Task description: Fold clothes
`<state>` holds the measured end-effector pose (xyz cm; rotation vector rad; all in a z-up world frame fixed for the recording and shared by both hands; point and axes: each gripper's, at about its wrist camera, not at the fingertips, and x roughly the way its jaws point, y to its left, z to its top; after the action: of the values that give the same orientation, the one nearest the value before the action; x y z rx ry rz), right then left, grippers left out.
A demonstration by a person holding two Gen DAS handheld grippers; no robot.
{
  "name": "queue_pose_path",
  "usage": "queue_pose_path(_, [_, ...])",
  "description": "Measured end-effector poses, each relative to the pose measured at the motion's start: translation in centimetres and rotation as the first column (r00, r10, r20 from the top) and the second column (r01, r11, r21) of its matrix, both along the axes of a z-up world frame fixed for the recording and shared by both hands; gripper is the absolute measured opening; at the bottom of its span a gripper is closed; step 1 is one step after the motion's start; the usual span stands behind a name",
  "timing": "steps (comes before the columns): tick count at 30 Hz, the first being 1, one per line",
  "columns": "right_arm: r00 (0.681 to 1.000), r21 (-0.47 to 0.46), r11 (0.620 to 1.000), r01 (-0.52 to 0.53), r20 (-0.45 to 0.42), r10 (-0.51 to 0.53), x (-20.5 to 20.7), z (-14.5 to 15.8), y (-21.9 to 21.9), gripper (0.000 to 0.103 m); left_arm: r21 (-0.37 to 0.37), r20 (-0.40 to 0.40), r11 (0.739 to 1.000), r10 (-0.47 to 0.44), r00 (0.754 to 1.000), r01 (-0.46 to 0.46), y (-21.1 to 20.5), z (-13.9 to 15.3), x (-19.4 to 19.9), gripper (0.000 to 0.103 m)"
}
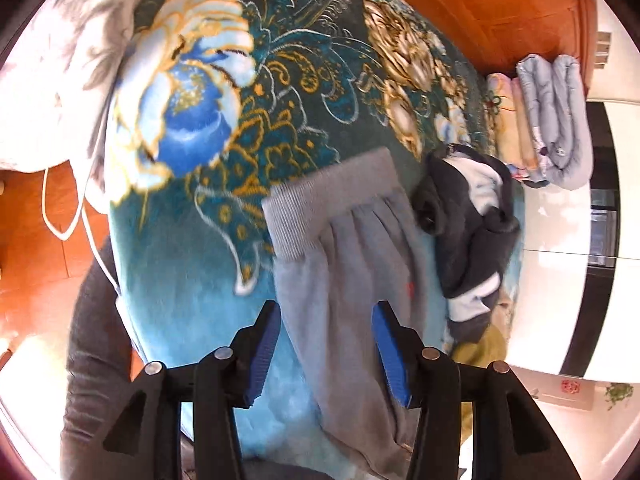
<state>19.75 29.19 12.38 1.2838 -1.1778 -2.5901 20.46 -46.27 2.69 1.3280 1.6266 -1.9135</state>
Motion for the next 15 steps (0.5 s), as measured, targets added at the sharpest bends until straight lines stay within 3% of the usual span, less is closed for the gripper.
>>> queue_pose_path(4, [0.985, -0.058, 0.983, -0.174, -0.026, 0.173, -2.8, 0.2, -7.3, 0.011, 0.021, -0.024, 0.999, -0.036, 0.999, 0.037, 2.3, 0.9, 0.5, 0.052])
queue_pose_path(10, [0.934, -0.132, 0.925, -0.356, -0.029, 0.355, -6.6, -2.1, -18.5, 0.011, 0.031, -0.055, 0.997, -0.062, 0.997, 0.064, 5.0, 2.3, 1.9, 0.052])
queue_pose_path(15, [0.885, -0.133, 0.883, -0.450, 0.065, 0.460, -7.7, -6.1, -25.4, 0.011, 0.018, -0.062, 0.997, -0.067, 0.996, 0.069, 5.8, 3.3, 3.4, 0.053])
